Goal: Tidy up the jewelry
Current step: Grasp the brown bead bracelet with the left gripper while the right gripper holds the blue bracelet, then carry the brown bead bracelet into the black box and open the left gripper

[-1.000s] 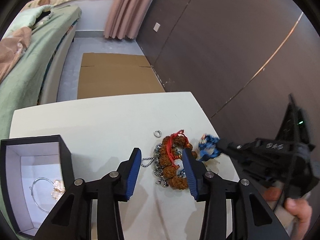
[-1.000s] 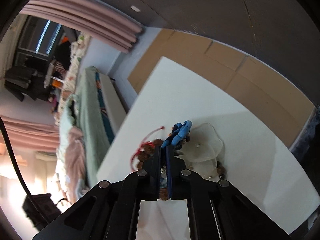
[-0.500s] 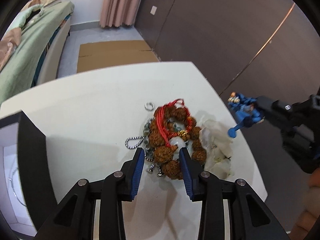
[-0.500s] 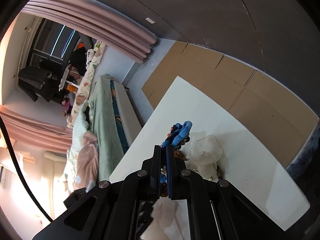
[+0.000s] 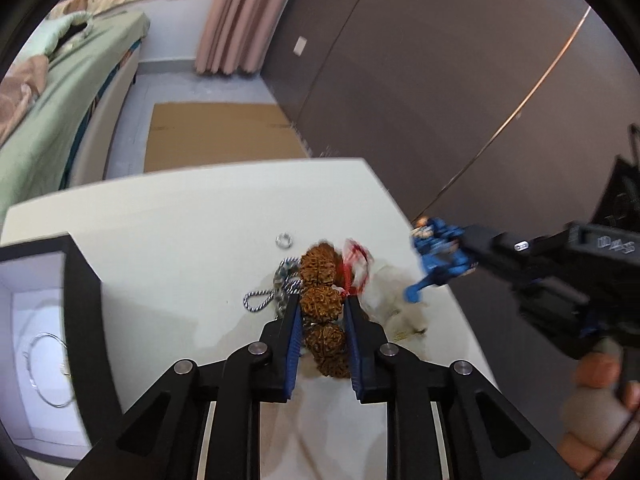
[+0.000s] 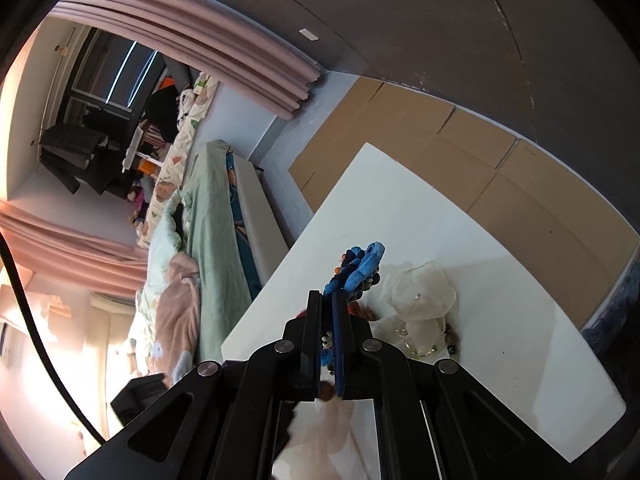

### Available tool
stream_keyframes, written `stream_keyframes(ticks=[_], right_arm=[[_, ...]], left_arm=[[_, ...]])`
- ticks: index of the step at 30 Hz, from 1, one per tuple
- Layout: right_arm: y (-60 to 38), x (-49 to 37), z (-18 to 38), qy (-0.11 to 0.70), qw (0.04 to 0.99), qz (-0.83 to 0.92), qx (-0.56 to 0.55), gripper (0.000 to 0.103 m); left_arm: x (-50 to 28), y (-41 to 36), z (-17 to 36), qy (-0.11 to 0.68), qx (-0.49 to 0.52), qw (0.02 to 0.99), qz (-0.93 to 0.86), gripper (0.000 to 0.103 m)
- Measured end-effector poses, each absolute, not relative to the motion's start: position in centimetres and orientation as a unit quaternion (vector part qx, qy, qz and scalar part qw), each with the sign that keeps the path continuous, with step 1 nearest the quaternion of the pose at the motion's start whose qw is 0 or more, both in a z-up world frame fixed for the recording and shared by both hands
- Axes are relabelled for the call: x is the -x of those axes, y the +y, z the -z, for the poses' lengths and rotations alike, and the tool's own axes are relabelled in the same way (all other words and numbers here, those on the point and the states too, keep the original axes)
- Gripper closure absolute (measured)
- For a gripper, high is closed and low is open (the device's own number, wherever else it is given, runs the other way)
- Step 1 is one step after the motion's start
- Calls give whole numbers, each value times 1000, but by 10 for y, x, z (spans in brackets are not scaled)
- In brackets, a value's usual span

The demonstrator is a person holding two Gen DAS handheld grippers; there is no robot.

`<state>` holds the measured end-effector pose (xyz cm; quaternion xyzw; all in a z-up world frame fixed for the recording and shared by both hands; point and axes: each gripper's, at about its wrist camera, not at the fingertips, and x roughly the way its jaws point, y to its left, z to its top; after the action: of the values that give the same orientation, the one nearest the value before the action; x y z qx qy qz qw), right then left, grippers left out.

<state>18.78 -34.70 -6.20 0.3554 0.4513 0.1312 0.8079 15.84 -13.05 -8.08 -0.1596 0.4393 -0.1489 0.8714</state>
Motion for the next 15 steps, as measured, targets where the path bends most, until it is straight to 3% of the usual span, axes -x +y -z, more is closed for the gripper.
stream_keyframes(ticks=[15], right_arm=[[-322,-172,46,422,821,-183,-339,96]], left_arm=[[-123,-85,32,388,194,885,170,82]])
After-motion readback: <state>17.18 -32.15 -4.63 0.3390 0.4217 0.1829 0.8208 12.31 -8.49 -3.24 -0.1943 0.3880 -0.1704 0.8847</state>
